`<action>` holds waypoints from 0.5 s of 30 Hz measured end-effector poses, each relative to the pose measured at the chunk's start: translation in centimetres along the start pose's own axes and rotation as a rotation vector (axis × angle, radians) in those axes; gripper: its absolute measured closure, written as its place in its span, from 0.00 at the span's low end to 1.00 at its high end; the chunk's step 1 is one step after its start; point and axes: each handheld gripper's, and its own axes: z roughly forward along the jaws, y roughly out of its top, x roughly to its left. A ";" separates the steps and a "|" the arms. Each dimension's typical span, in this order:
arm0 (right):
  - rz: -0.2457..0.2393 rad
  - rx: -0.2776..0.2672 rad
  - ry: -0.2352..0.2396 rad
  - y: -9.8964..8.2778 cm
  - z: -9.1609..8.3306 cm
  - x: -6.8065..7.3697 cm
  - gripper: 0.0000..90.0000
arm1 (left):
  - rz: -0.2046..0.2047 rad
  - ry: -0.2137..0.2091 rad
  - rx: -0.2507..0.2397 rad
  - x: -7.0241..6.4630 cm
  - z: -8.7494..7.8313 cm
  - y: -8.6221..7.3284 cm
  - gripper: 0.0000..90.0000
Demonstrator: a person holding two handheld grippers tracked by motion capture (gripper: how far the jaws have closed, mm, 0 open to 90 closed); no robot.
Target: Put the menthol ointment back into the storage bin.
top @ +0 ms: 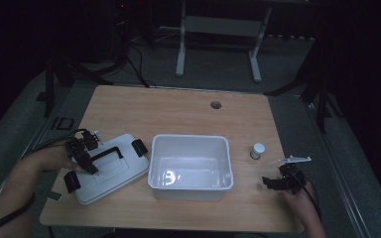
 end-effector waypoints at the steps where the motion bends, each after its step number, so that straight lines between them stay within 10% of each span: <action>1: -0.006 0.025 0.004 0.1 0.0 -0.1 0.15 | 0.001 0.003 0.000 0.0 0.0 0.0 0.34; 15: -0.109 0.352 0.037 2.6 0.5 0.2 0.16 | 0.008 0.007 0.009 -0.3 -0.6 0.0 0.35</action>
